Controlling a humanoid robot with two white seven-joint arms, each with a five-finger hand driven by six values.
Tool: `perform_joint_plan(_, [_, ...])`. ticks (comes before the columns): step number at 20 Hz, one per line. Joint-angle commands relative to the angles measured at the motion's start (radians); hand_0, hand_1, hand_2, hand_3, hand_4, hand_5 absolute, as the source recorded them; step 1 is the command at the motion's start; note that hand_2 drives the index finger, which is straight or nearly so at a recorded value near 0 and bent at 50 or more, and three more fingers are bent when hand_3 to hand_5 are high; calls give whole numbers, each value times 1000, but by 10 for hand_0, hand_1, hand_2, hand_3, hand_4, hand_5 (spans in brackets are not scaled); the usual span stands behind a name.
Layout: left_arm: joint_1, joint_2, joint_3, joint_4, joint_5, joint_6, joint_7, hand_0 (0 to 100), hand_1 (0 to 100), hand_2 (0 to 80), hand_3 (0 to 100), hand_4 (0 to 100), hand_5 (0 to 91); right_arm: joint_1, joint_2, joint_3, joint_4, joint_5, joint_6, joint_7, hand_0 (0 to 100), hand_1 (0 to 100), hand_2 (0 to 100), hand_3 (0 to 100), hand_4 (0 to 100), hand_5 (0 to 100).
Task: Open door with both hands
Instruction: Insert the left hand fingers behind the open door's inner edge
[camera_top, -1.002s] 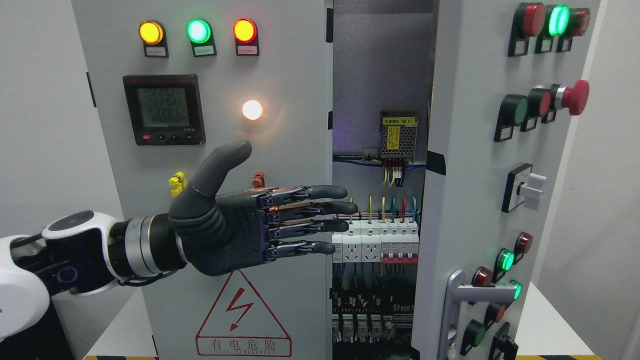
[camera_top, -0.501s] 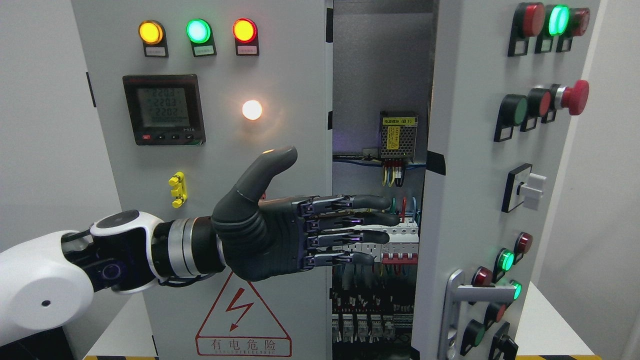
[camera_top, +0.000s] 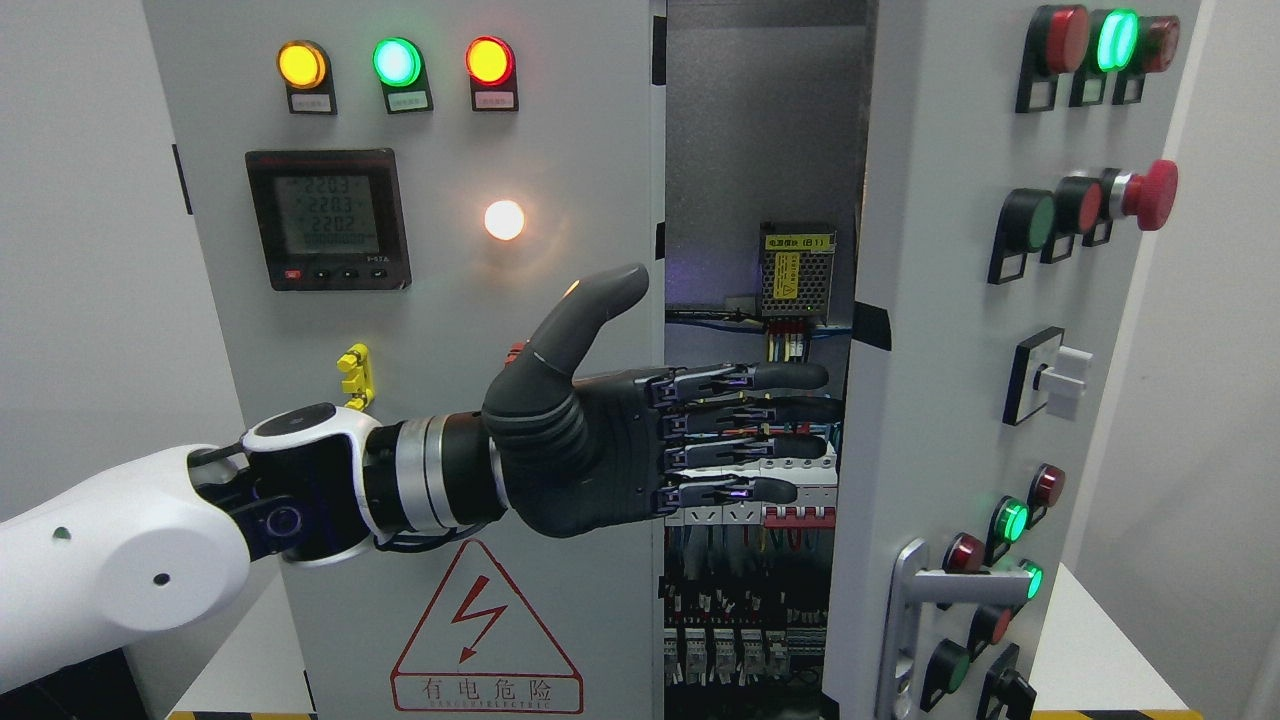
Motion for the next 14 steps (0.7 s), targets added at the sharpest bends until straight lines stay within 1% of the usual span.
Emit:
perform_joint_plan(1, [1, -113, 57, 47, 3, 10, 32, 0, 0, 0, 0, 31, 0, 0, 0, 0, 0, -1, 0, 0, 107, 0, 0, 0, 0, 0])
perform_joint_plan(9, [2, -171, 94, 47, 3, 13, 42, 0, 0, 0, 0, 31, 0, 0, 0, 0, 0, -1, 0, 0, 107, 0, 0, 0, 0, 0])
perform_joint_plan(14, [5, -205, 105, 49, 2, 13, 67, 0, 0, 0, 0, 31, 0, 0, 0, 0, 0, -1, 0, 0, 107, 0, 0, 0, 0, 0])
